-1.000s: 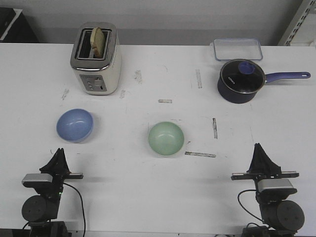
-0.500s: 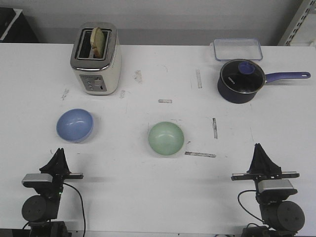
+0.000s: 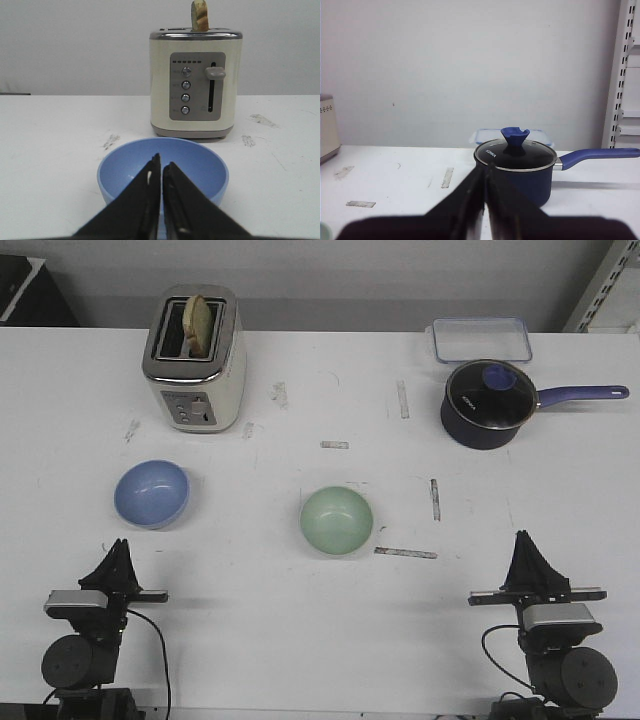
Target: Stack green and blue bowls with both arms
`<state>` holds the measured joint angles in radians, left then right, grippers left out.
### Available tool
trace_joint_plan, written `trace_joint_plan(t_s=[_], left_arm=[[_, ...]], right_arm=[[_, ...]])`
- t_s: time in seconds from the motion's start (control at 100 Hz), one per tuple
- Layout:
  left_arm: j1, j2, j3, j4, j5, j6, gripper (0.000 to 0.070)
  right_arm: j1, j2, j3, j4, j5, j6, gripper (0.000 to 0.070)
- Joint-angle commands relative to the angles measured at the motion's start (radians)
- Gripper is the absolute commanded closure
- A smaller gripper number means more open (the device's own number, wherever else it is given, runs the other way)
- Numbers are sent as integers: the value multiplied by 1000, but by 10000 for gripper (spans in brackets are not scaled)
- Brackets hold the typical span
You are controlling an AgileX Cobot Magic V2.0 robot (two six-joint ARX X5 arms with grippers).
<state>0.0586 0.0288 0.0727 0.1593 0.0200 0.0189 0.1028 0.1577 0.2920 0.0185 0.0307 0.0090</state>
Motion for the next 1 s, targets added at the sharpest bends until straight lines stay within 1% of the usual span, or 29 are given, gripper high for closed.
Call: trace_joint_plan(t_s=[0.0,0.21,0.55,0.59,0.7,0.8,0.86,0.99], left_arm=[[2,21,50,21,-6,52,699],[2,168,184,21,-6,53,699],[2,556,491,10,-6,40,699],[2,603,533,-14,-6,40,699],[-1,731,651,-133,-6,40,698],[-1,821,724,-221,-5,37,698],[-1,863,755,-252,-5,4,699],[1,953,845,-357,-5,-168,698]], right_arm=[[0,-1,2,11,3,17,697],[0,-1,3,11,3,17,697],[0,-1,2,11,3,17,697],[0,-1,2,11,3,17,697],[0,-1,3,11,3,17,697],[0,-1,3,11,3,17,697],[0,-1,3,11,3,17,697],[0,-1,2,11,3,17,697]])
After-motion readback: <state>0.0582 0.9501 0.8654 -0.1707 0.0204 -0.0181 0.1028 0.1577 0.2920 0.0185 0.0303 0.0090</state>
